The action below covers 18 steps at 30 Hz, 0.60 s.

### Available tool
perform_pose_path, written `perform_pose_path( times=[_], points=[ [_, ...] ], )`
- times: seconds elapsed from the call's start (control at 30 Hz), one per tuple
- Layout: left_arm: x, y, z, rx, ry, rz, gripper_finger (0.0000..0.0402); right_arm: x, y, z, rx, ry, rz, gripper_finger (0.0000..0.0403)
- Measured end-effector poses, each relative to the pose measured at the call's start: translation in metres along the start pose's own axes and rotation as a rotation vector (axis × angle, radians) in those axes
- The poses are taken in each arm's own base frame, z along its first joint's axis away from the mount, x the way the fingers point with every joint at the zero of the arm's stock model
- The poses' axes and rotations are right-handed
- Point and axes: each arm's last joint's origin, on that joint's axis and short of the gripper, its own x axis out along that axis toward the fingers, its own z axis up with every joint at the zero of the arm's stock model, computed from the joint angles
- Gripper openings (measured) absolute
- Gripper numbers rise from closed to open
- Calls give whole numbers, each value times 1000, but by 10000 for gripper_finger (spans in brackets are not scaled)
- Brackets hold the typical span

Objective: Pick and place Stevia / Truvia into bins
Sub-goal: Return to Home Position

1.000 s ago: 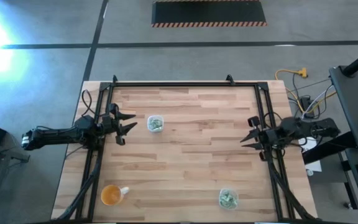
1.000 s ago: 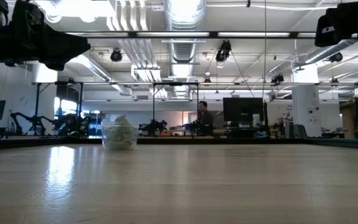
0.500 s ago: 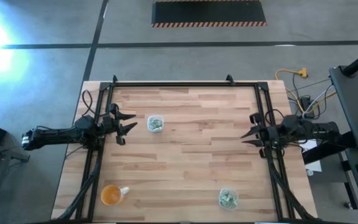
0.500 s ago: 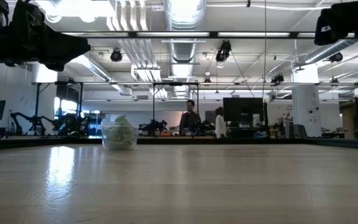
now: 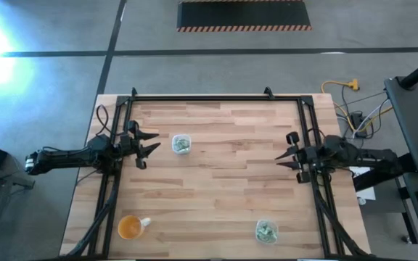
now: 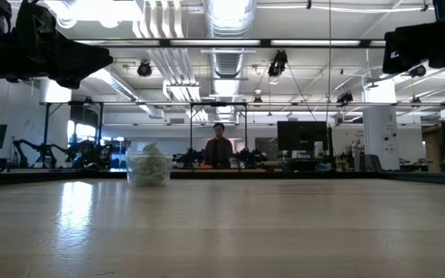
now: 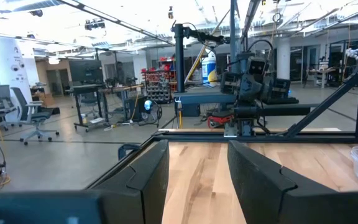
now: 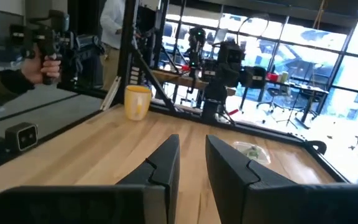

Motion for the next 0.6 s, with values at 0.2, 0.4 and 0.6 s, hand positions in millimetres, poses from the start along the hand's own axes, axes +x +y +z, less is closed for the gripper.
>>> perform_pose_path(
  times=[0.2, 0.4, 0.6],
  points=[
    [0, 0, -1, 5, 7, -1, 148, 2, -3, -8, -2, -40, -31, 68],
    [0, 0, -1, 20, 13, -1, 148, 3, -4, -12, 18, -67, -61, 68],
    [1, -1, -5, 25, 47, -4, 148, 3, -9, -16, 77, -48, -113, 68]
  ],
)
